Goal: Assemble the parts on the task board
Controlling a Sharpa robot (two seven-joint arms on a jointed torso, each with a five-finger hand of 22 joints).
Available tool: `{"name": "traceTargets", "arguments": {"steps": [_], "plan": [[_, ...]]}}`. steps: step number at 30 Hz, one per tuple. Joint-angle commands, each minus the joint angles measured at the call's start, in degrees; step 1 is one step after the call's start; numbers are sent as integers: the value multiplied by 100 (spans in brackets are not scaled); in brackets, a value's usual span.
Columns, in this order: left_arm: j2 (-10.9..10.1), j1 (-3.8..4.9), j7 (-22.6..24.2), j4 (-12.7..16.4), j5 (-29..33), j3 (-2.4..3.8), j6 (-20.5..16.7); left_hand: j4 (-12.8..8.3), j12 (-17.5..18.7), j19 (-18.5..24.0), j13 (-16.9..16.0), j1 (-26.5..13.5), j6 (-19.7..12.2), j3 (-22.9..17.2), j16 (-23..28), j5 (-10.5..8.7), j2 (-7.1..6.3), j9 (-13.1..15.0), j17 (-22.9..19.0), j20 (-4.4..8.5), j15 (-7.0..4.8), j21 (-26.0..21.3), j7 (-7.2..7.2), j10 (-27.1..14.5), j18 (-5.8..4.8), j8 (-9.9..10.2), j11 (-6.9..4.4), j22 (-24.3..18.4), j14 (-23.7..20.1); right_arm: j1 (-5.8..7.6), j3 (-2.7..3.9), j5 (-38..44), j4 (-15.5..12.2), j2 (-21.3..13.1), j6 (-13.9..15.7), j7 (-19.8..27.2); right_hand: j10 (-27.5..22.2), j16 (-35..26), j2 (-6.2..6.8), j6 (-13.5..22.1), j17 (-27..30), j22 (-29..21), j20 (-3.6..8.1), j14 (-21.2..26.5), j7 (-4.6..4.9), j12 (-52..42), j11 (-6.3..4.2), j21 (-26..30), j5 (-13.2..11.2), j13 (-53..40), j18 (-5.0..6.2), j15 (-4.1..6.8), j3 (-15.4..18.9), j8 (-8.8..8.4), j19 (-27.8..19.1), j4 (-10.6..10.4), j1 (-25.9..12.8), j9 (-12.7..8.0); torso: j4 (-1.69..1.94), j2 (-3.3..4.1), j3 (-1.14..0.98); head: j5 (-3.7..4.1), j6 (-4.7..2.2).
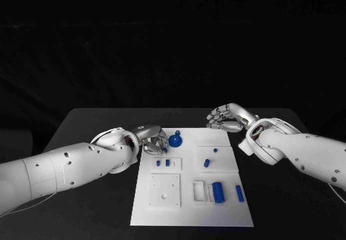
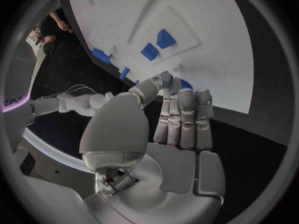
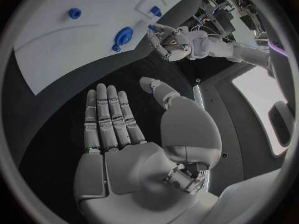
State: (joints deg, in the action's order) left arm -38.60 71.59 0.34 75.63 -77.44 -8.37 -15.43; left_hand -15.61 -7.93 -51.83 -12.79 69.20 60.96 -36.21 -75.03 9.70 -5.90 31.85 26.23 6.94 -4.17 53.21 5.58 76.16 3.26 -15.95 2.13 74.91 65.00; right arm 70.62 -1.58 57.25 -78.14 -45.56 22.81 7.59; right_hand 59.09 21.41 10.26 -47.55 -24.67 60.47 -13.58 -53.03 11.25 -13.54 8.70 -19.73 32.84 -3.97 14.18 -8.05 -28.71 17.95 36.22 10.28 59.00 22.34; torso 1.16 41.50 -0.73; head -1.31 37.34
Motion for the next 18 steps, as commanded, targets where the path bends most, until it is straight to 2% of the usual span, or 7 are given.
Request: {"name": "traceTargets", "arguments": {"steps": [1,18], "plan": [[-4,3,-74,-11,-68,3,146,-10,32,-31,-8,-1,43,-27,-38,2,31,4,-5,281,-15,17,-14,50,62,-31,-9,103,25,-3,2,16,-5,3,-64,61,44,-22,6,31,6,9,-48,-52,-13,20,15,31,28,5,32,1,-21,36,6,11,25,-8,-5,2,-7,-6,10],[68,-36,-68,-151,-139,0,175,-13,41,-31,-8,4,45,-36,-35,-11,35,1,-8,282,-16,19,-15,55,61,-29,-9,102,24,-3,2,17,-5,6,-67,63,47,-22,4,30,7,12,-50,-53,-13,24,15,33,28,5,34,2,-21,37,7,12,24,-10,-14,4,-18,-26,14]]}}
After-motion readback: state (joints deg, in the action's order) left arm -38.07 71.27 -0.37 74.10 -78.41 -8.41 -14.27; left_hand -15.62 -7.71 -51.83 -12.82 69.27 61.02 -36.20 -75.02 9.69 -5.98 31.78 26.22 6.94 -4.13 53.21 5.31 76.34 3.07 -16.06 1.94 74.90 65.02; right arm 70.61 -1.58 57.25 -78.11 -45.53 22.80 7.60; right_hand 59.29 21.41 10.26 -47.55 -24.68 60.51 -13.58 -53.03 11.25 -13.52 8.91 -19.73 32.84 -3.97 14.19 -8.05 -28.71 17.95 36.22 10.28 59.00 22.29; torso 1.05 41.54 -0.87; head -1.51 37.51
